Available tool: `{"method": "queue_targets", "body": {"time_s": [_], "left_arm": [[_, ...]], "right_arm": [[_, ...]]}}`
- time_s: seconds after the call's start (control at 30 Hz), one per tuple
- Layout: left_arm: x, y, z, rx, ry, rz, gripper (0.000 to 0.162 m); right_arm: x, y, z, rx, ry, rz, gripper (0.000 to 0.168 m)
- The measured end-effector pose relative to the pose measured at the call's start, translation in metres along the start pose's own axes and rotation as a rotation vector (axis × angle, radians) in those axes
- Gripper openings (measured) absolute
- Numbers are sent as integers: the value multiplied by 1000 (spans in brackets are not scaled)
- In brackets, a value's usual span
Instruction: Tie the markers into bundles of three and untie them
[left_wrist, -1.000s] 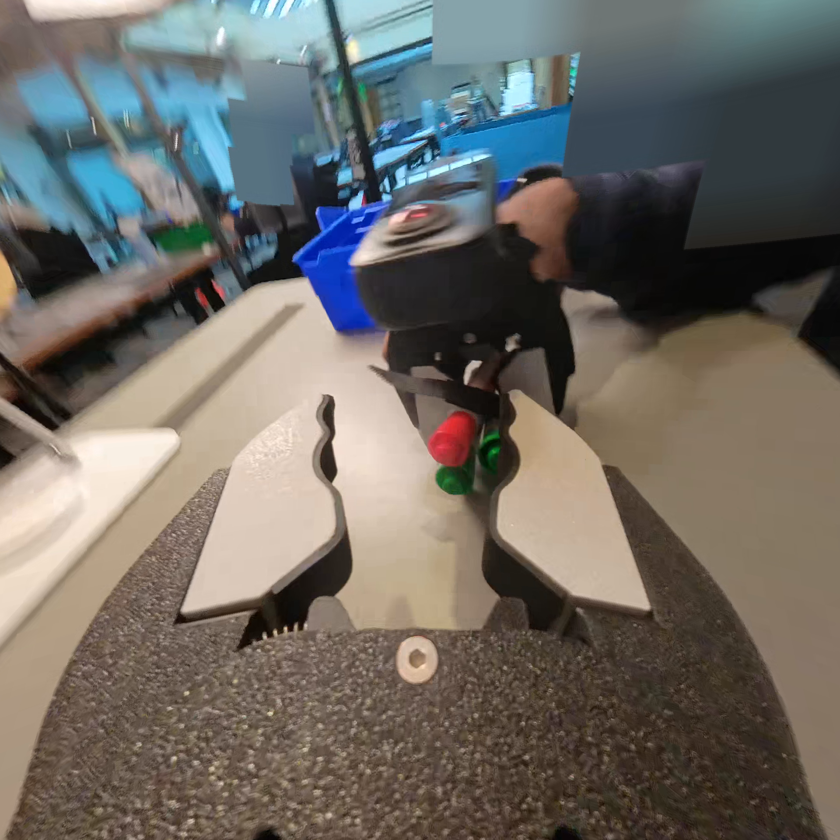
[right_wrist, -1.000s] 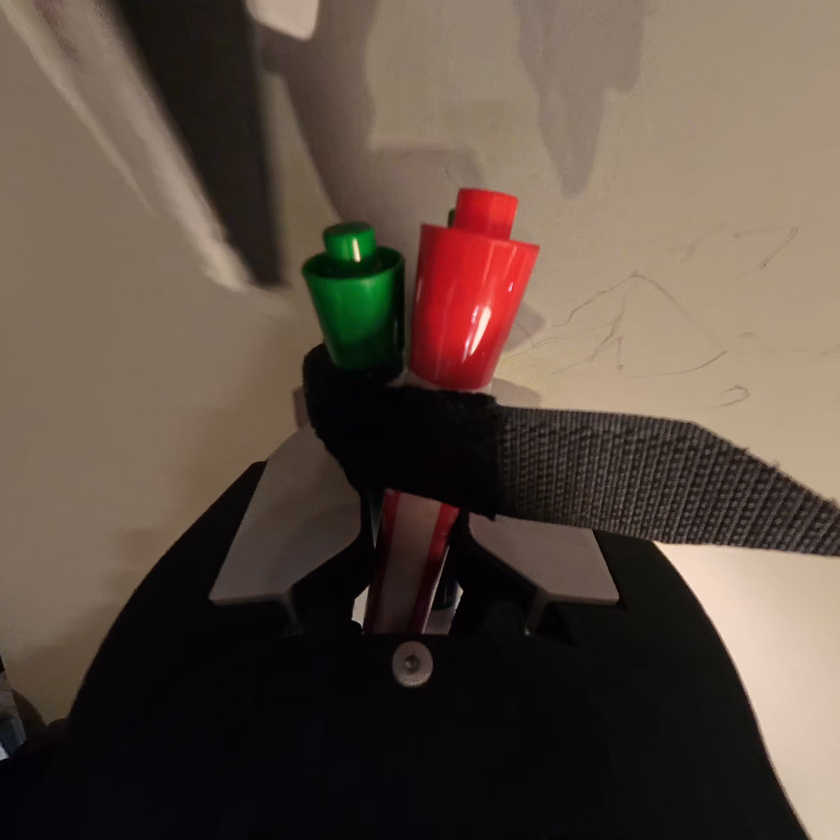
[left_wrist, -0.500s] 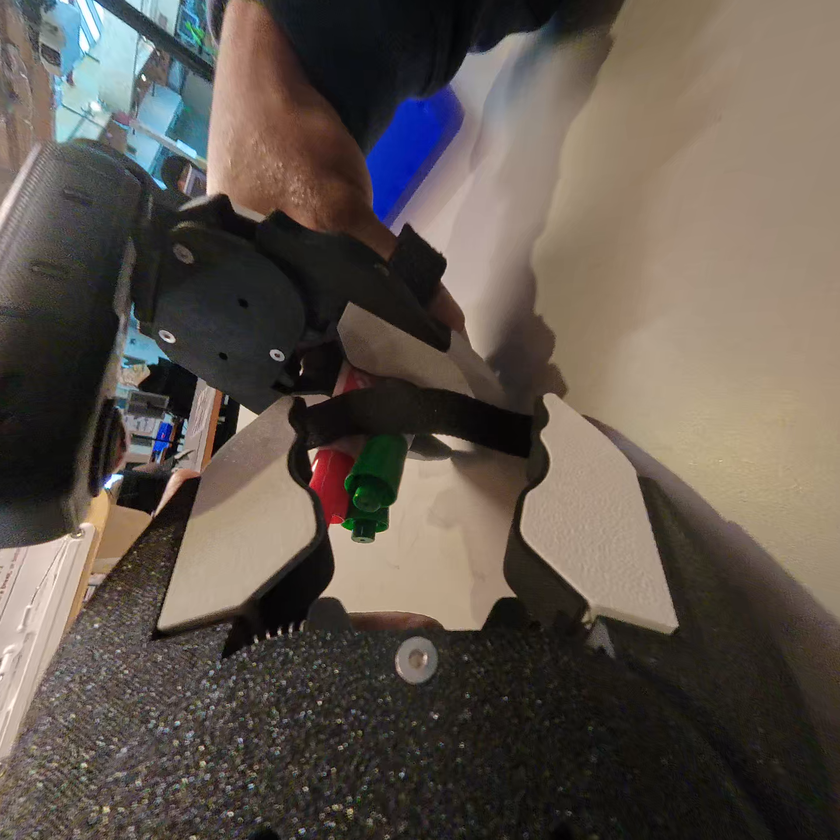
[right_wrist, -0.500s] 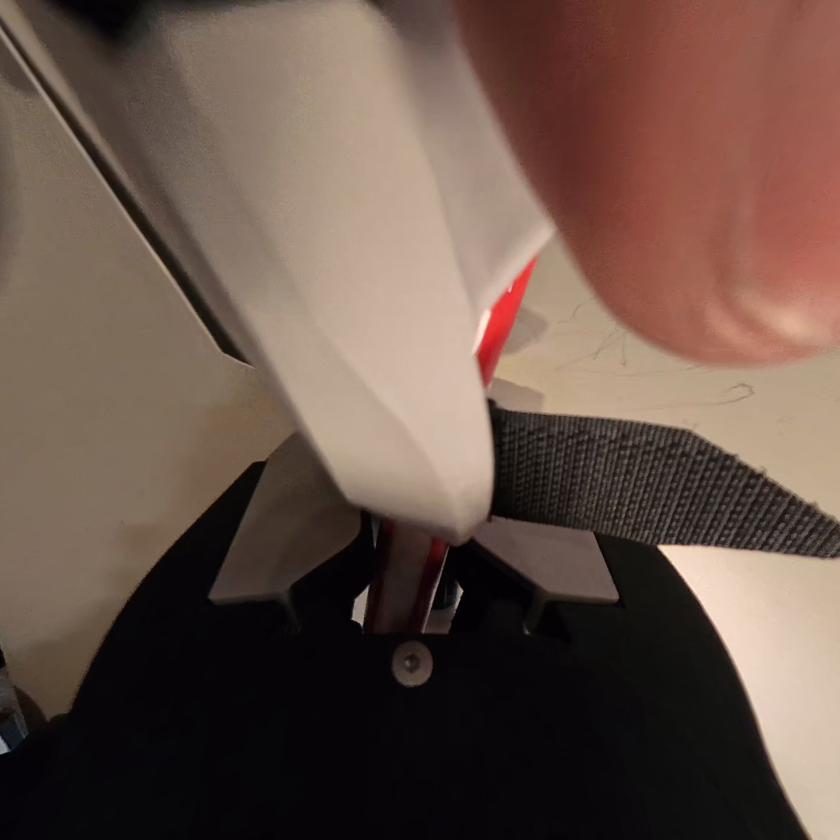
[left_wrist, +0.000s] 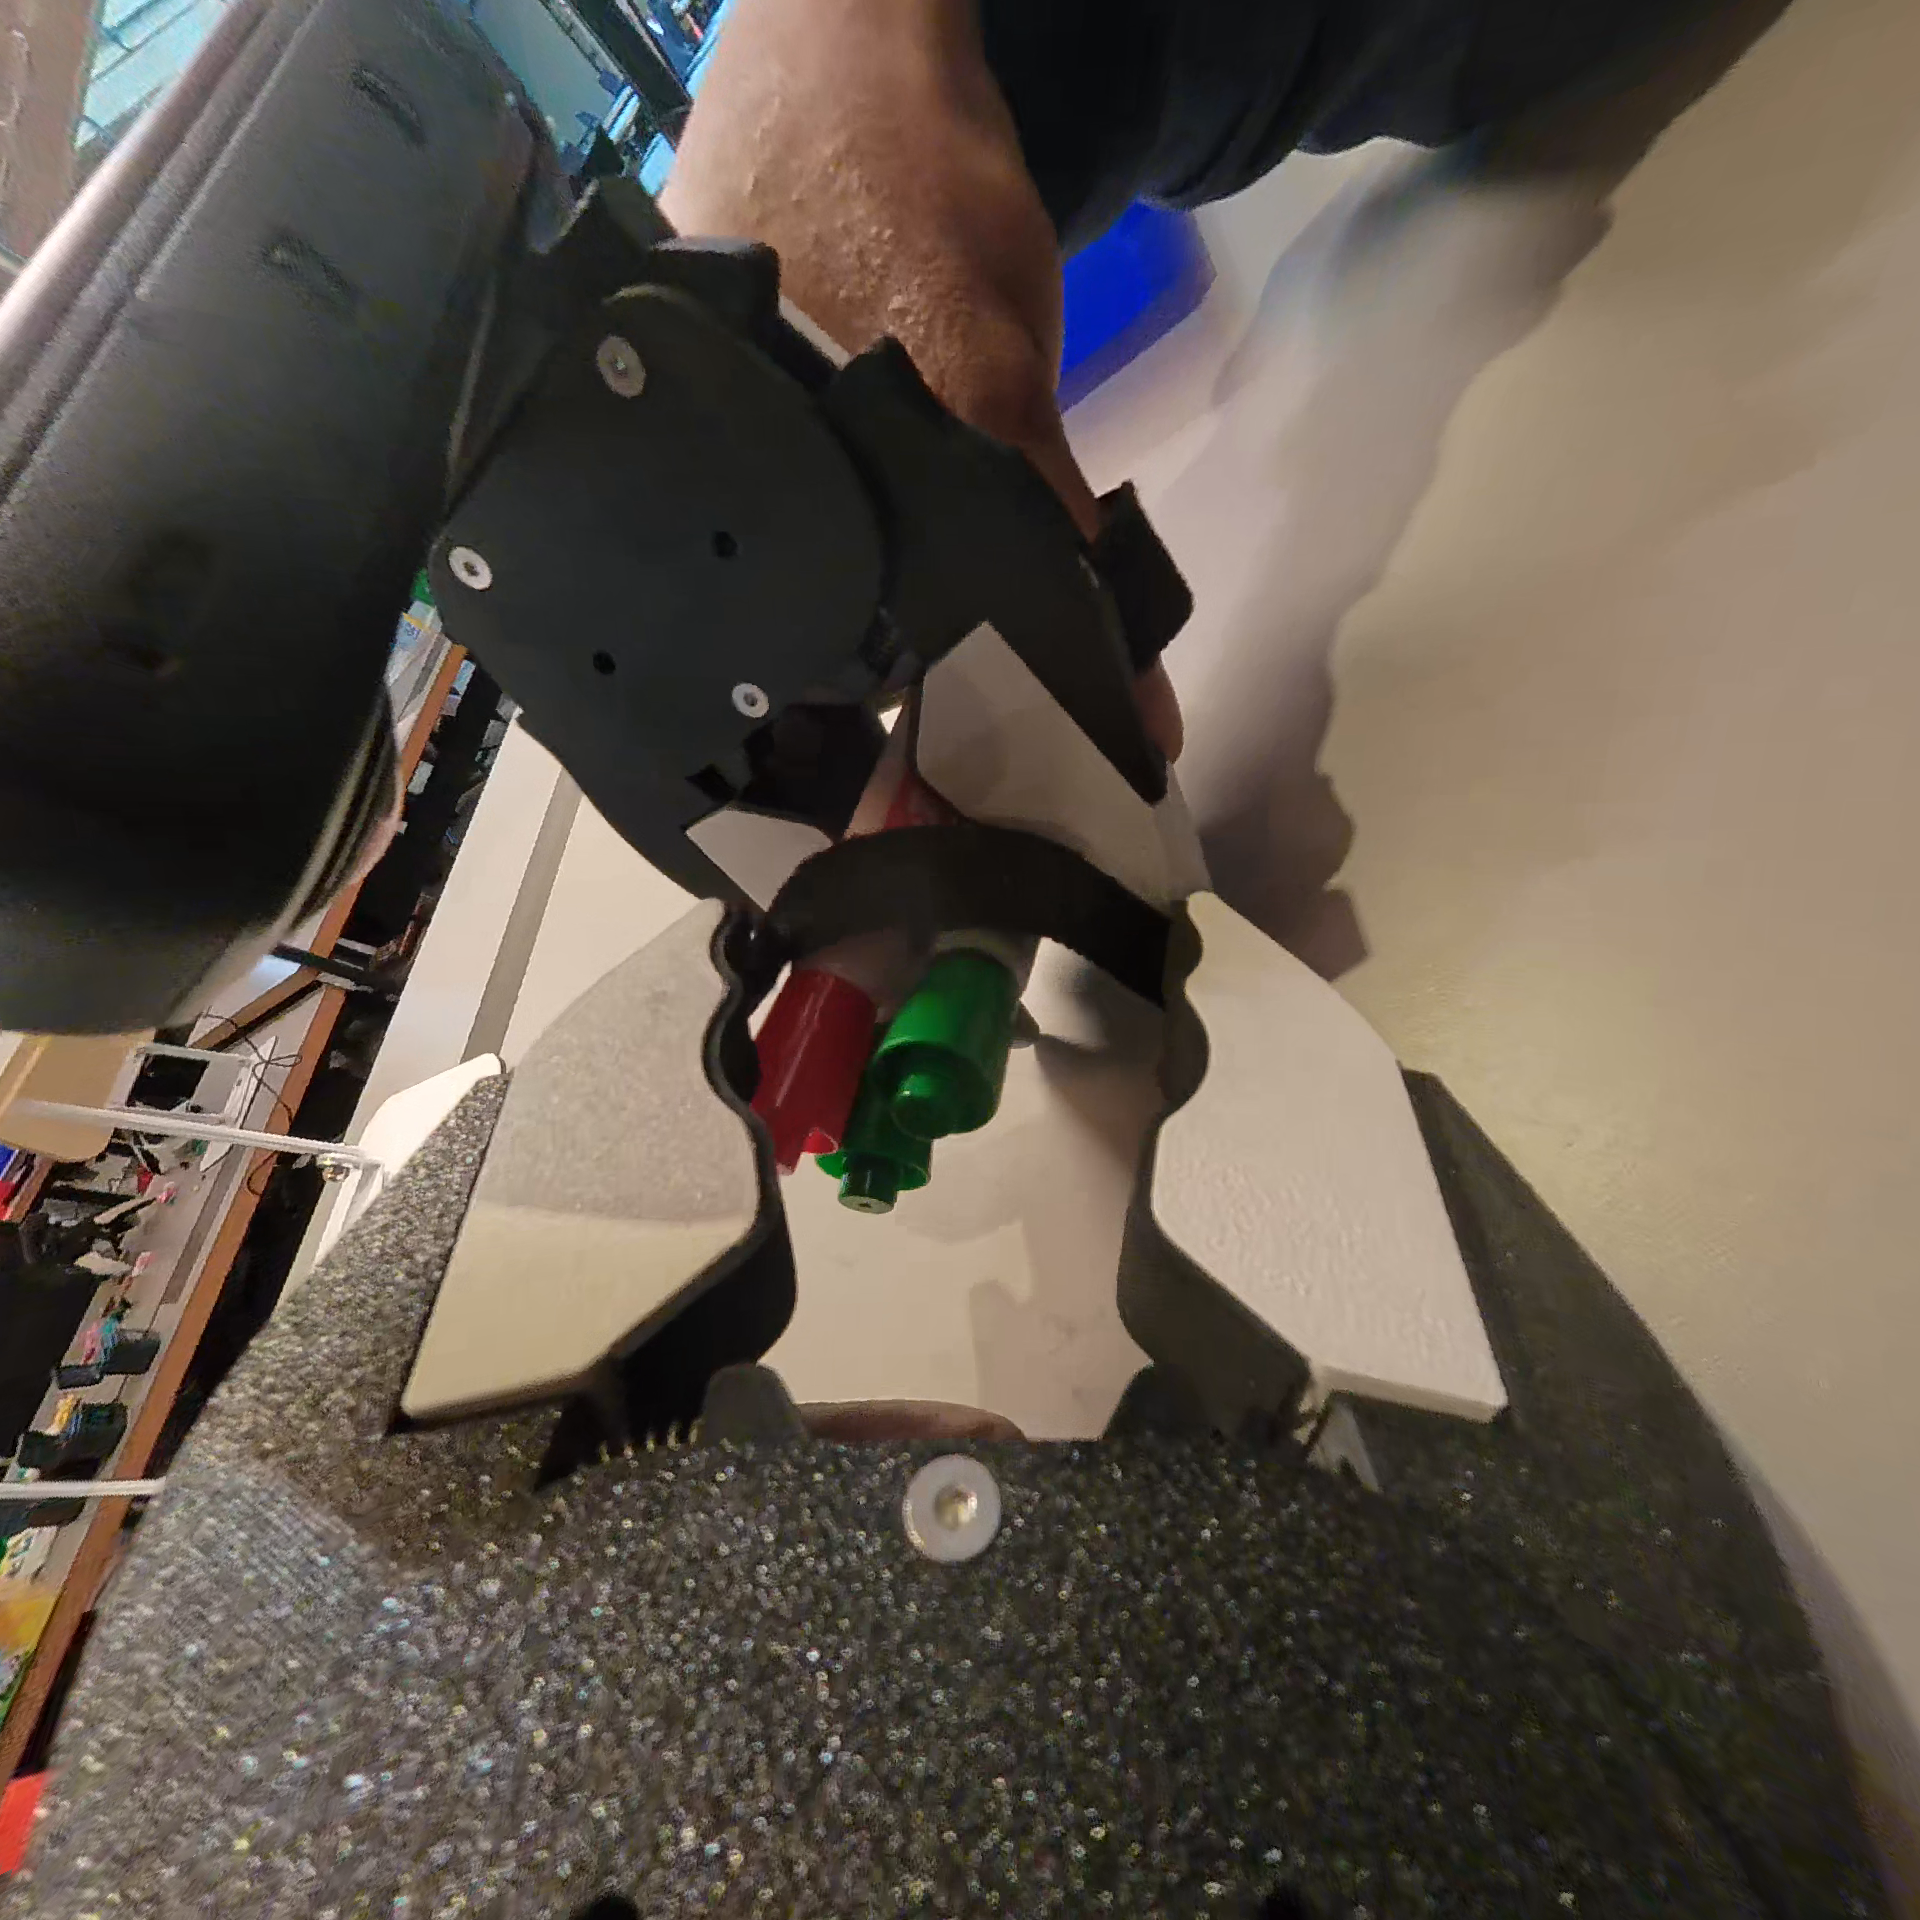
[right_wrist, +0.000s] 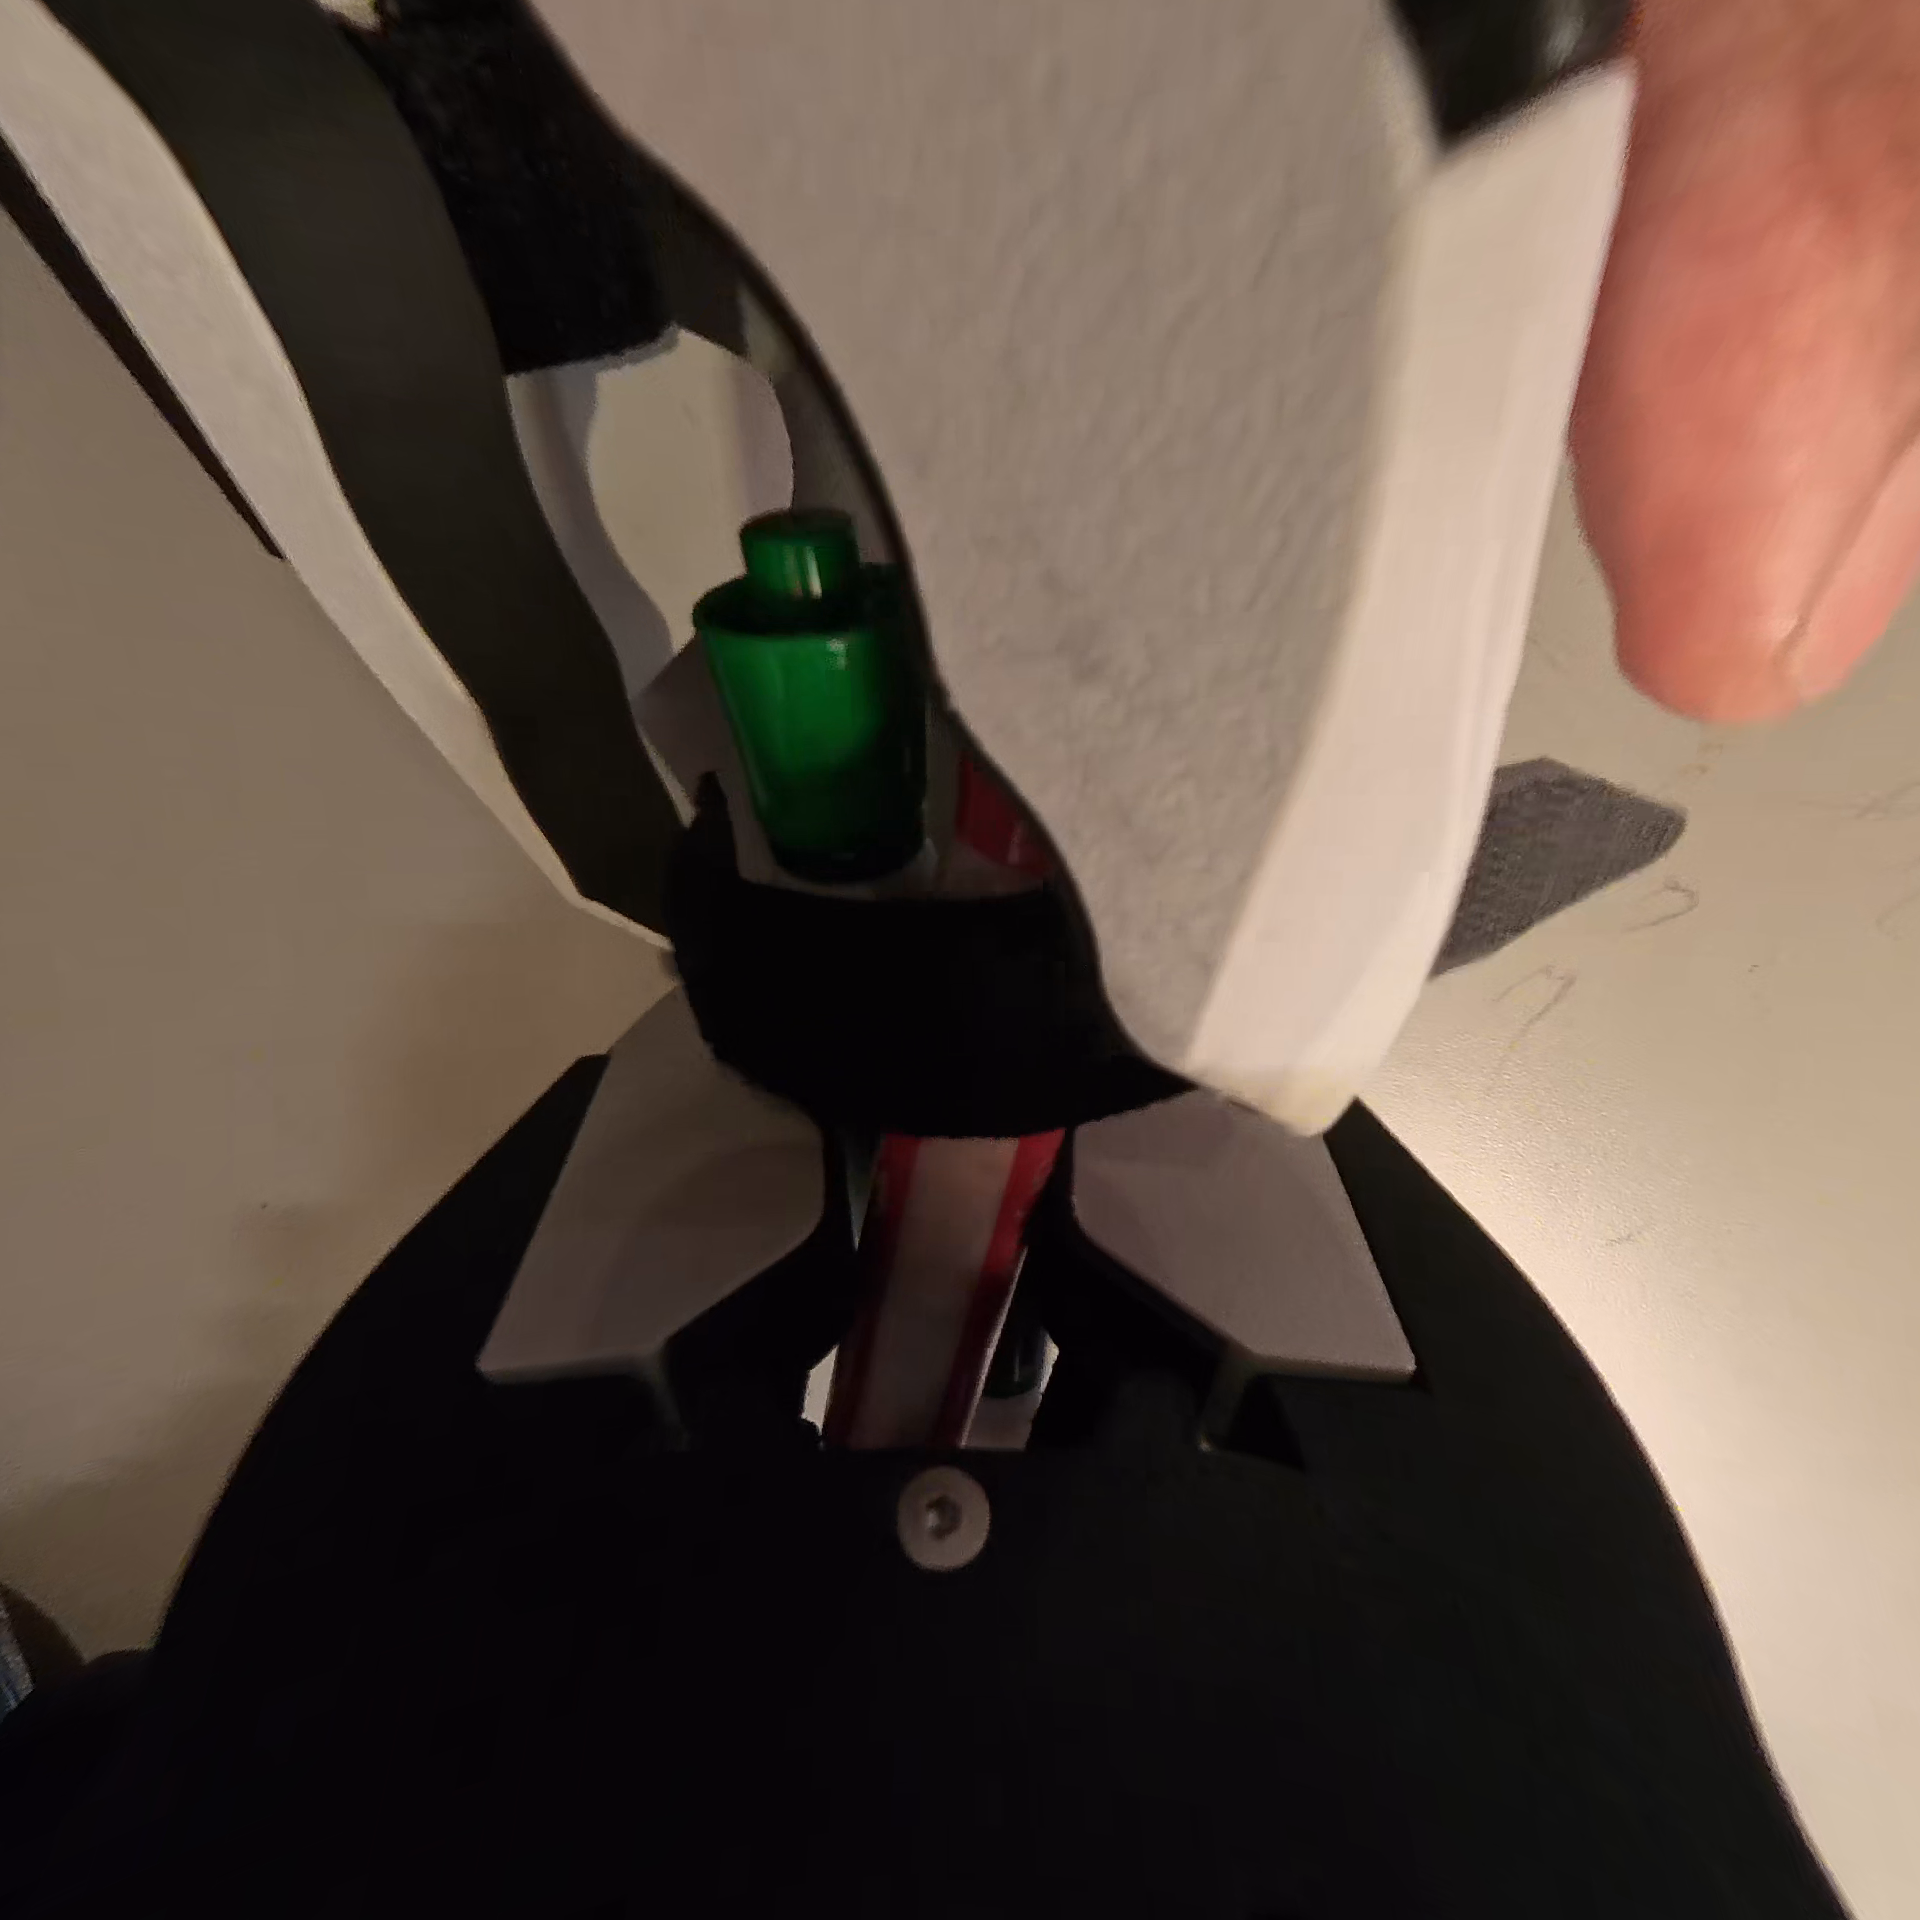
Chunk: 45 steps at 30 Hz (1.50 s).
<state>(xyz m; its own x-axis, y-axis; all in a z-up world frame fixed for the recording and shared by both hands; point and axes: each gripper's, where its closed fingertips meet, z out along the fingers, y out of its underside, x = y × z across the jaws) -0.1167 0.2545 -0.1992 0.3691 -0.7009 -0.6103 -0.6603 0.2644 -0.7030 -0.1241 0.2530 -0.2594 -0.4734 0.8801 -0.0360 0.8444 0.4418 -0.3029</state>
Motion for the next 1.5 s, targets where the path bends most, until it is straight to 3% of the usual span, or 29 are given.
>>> {"method": "queue_targets", "body": {"time_s": [0.6, 0.9, 1.23, 1.5], "left_arm": [[-8, 0, -3, 48, 13, -173, 82], [0, 3, 1, 41, 52, -199, 71], [0, 0, -4, 78, 64, -212, 48], [-1, -4, -7, 112, 65, -242, 46]], "right_arm": [[-3, -2, -6, 0, 11, -19, 40], [-12, 0, -16, -67, 38, -34, 40], [-16, -4, -20, -25, 0, -39, 40], [-21, -8, -25, 14, -32, -56, 40]]}}
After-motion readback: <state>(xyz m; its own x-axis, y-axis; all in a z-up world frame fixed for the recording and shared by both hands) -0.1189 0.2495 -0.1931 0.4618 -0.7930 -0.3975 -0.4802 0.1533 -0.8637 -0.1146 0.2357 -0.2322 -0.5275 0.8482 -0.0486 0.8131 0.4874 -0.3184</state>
